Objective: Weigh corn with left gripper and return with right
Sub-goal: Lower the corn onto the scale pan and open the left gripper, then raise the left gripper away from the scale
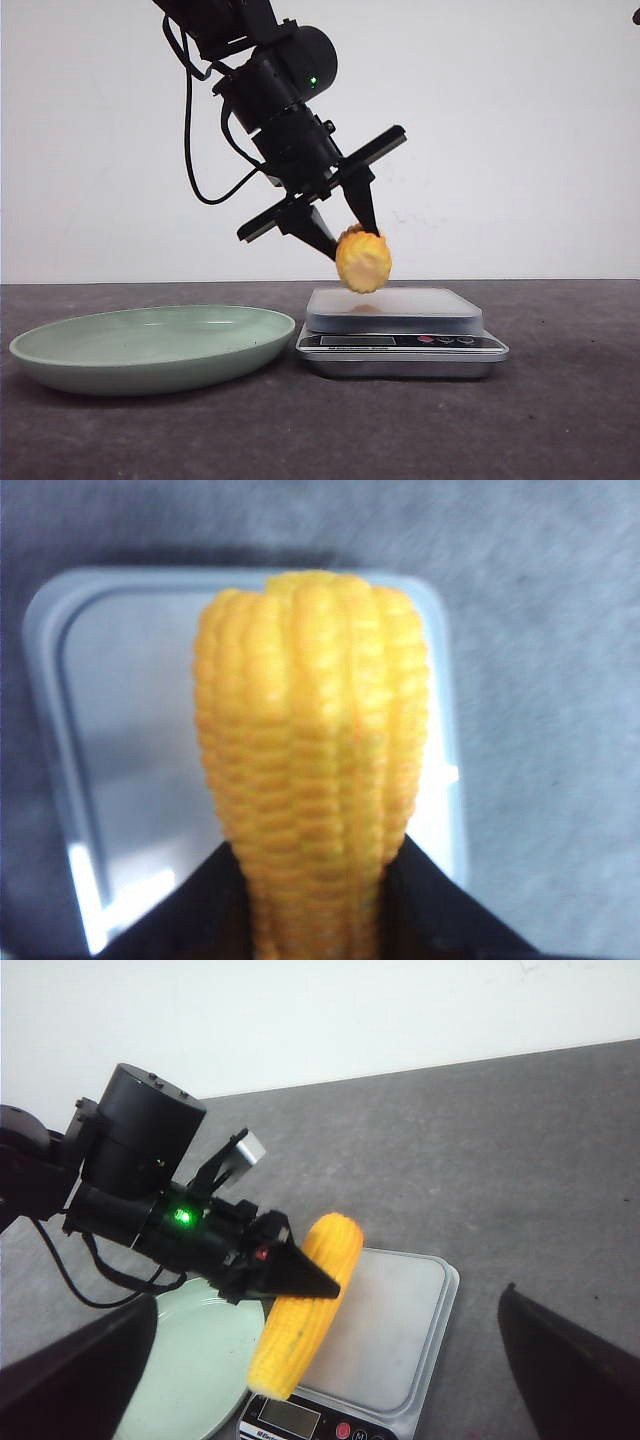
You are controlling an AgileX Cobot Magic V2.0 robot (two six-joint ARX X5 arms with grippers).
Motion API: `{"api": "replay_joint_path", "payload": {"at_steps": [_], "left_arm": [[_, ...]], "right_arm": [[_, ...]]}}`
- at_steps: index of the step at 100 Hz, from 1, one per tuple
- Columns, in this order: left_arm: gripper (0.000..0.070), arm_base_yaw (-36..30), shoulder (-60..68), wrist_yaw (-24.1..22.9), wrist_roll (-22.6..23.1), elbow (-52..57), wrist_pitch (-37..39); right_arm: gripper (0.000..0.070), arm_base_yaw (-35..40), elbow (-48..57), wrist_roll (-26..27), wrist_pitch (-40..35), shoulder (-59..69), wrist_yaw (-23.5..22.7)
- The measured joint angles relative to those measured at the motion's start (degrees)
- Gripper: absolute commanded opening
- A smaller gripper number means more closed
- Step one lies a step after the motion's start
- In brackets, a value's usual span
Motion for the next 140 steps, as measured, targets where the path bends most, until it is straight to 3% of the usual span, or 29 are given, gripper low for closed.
{"api": "replay_joint_path", "payload": {"at_steps": [18,30,48,68,93,140], "left_arm": [[0.0007,-0.76,0.92,-1.03,0.83,0.00,-0.35],[0.0049,-1.27,1.07,-1.57,1.18,0.00,-0.20],[0.0321,-1.73,1.07,-2.49,1.40,0.00,0.04],[0.0425,-1.86,1.09,-2.64,2.54,0.00,0.70],[0.0642,-1.81,1.09,-2.60,3.13,0.07,2.45],[0.0647,-1.79,1.49,-3.74,6.34,14.23,1.53]], "right_arm": [[0.0700,0.00,0.02,0.20,-0.07,0.00,-0.07],[0.0700,0.00,0.00,1.09,-0.72,-0.33,-0.04],[0.0700,0.00,0.02,1.49,-0.83,-1.42,-0.07],[0.0700,0.00,0.00,1.51,-0.85,-1.38,-0.07],[0.0700,0.00,0.00,1.46,-0.85,-1.38,-0.07],[0.0700,0.00,0.00,1.20,-1.73,-1.33,-0.07]]}}
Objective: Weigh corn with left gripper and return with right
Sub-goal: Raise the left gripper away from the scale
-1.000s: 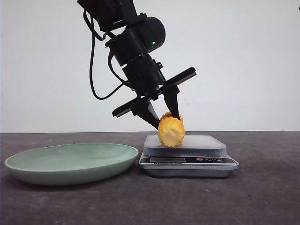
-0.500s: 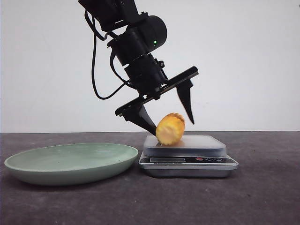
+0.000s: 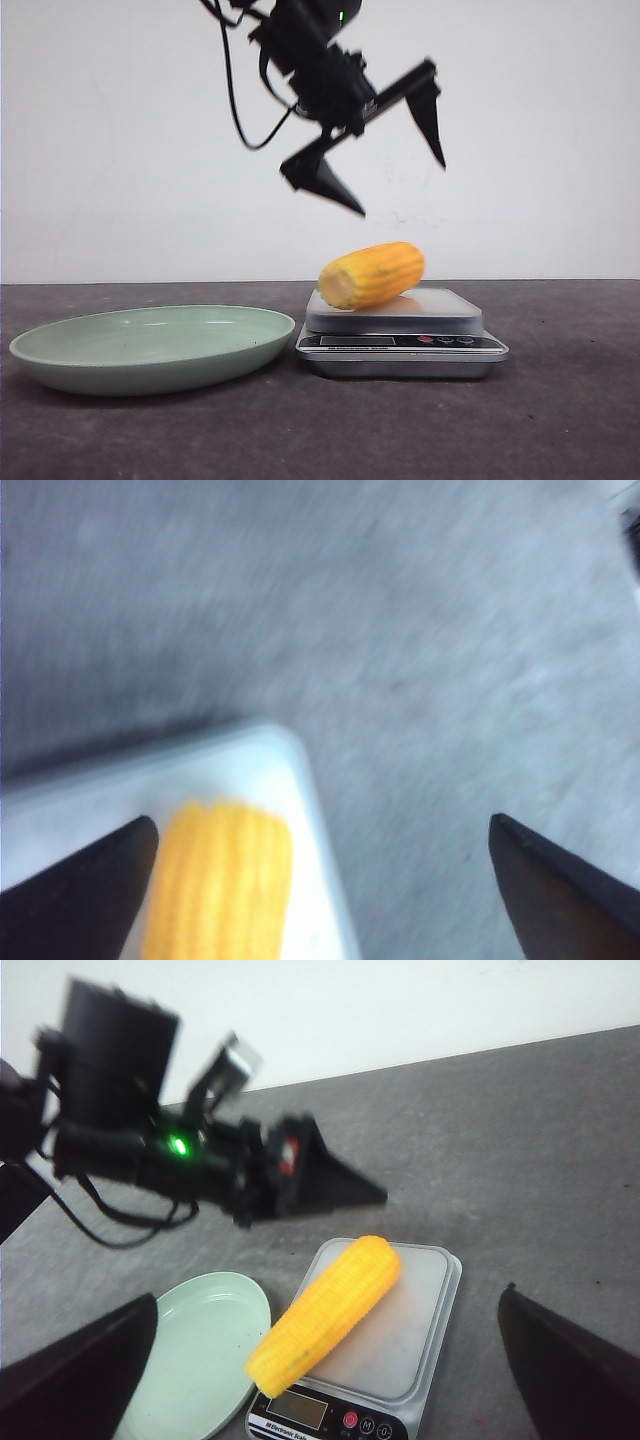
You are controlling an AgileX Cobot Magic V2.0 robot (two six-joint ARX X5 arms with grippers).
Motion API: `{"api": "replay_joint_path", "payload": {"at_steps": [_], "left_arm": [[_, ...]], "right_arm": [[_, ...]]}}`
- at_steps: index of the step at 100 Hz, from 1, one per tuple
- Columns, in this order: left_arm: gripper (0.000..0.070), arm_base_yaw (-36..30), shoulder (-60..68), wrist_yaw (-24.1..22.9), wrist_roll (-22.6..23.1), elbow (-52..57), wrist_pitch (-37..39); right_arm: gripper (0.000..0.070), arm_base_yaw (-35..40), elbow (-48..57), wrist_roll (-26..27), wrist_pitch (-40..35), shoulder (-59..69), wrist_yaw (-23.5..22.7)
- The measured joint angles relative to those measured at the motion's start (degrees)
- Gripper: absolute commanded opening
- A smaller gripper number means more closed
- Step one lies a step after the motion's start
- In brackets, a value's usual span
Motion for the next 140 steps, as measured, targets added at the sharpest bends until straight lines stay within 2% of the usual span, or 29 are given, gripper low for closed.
{"api": "replay_joint_path", "payload": {"at_steps": [12,16,20,29,32,35,50,88,107,140], "left_arm": [[0.0627,0.24,0.04,-1.99,2.38,5.73,-3.89],[0.0600,0.46,0.07,-2.67,3.50,8.15,-6.12],[0.0494,0.72,0.07,-3.50,4.74,10.78,-8.63],[0.0115,1.42,0.07,-5.73,7.72,17.35,-14.99],[0.0034,1.62,0.07,-6.60,8.48,19.56,-17.20],[0.0000,1.84,0.07,-7.80,9.14,21.92,-19.52],[0.0000,2.08,0.04,-15.06,12.13,33.33,-29.94],[0.0000,1.01,-4.39,-15.58,18.27,57.96,-48.68],[0.0000,-0.63,-8.44,-15.76,19.58,66.29,-49.03],[0.0002,-3.19,-22.62,-17.38,21.07,66.45,-49.05]], "right_arm": [[0.0700,0.00,0.00,-0.39,0.00,0.00,0.00],[0.0700,0.00,0.02,-0.59,-0.02,0.00,0.02],[0.0700,0.00,0.00,-0.90,-0.02,0.00,0.02],[0.0700,0.00,0.00,-1.49,-0.28,0.00,0.07],[0.0700,0.00,0.00,-1.60,-0.46,0.00,0.13],[0.0700,0.00,0.02,-1.70,-0.61,0.04,0.13],[0.0700,0.00,0.00,-1.90,-0.72,0.17,1.51],[0.0700,0.00,0.00,-3.48,-2.64,1.51,2.91],[0.0700,0.00,0.00,-4.46,-2.97,3.48,3.13],[0.0700,0.39,0.00,-4.90,-5.62,7.45,3.04]]}}
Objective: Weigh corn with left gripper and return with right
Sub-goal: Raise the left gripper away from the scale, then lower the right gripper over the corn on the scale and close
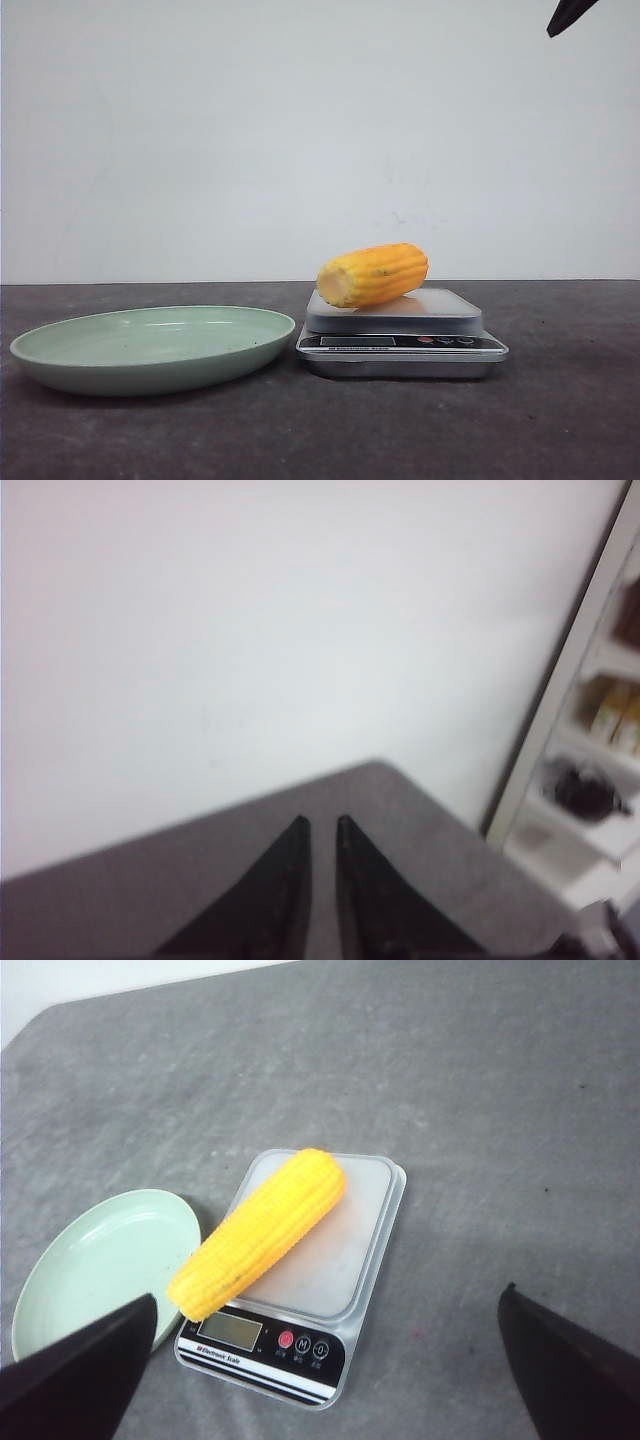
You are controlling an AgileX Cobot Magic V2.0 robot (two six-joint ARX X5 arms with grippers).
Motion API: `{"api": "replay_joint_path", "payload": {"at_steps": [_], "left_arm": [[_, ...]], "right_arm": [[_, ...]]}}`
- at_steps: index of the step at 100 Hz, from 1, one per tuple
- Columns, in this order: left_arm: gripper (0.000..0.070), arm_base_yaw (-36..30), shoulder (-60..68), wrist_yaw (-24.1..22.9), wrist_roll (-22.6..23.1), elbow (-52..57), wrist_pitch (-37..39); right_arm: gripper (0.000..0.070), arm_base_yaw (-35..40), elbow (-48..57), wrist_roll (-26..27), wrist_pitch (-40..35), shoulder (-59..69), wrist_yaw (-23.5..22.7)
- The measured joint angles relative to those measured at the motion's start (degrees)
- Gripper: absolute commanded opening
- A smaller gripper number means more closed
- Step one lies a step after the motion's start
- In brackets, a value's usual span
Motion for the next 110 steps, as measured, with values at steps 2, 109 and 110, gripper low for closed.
{"api": "replay_joint_path", "payload": {"at_steps": [2,109,110], "left_arm": [[0.0002,0.00,-1.14,-0.39,0.02,-0.20,0.00],[0.0001,0.00,-72.22,-20.20,-9.64,-82.05,-0.09],[0.0001,0.00,-72.22,-20.20,-9.68,-82.07,-0.09]], "right_arm": [[0.0700,0.07,0.00,0.00,0.02,0.07,0.00],[0.0595,14.53,26.73,17.99,-0.52,41.55,7.17],[0.0600,14.53,27.30,18.12,-1.27,42.29,7.17]]}}
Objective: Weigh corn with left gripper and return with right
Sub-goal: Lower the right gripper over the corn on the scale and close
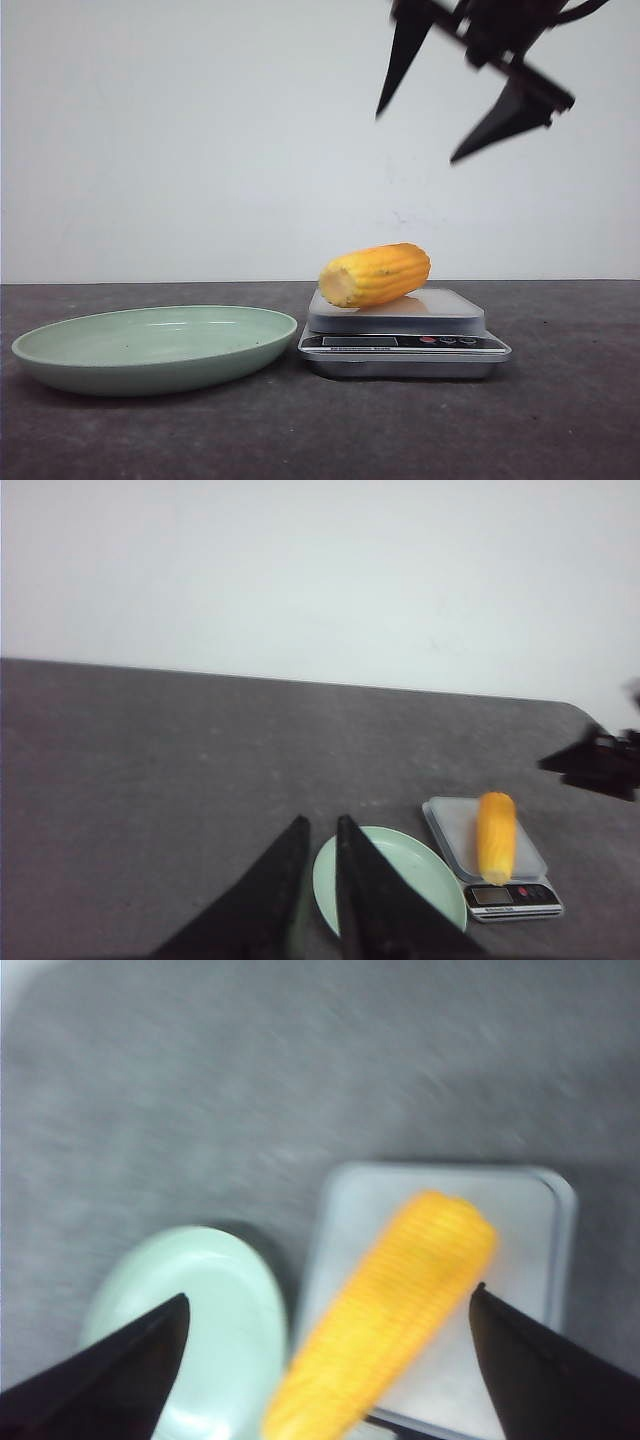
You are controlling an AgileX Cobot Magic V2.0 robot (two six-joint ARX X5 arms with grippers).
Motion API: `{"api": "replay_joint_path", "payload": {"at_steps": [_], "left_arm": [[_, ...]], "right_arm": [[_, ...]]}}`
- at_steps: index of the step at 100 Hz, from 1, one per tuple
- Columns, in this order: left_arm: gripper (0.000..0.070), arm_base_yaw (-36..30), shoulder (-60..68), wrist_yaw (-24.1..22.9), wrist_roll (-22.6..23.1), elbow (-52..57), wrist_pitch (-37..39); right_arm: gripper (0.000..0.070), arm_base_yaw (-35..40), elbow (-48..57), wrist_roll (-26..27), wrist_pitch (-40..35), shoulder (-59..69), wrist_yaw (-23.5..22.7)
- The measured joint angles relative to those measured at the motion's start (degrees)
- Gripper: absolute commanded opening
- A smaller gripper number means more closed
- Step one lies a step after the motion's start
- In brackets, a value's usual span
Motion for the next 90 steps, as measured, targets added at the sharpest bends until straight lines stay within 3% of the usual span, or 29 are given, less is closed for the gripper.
{"api": "replay_joint_path", "payload": {"at_steps": [13,46,74,83,90], "left_arm": [[0.0000,0.00,-0.26,0.02,0.11,0.00,0.00],[0.0000,0.00,-0.35,0.02,1.64,0.00,0.00],[0.0000,0.00,-0.35,0.02,1.64,0.00,0.00],[0.0000,0.00,-0.35,0.22,1.66,0.00,0.00],[0.0000,0.00,-0.35,1.33,1.64,0.00,0.00]], "right_arm": [[0.0631,-0.15,4.57,1.64,-6.86,8.33,-1.40],[0.0609,2.03,4.90,7.10,-5.84,15.06,-3.19],[0.0216,4.81,5.01,8.87,-6.08,17.97,-4.98],[0.0000,5.05,5.01,9.57,-6.47,18.18,-5.44],[0.0000,5.09,5.07,9.55,-6.29,18.18,-5.77]]}}
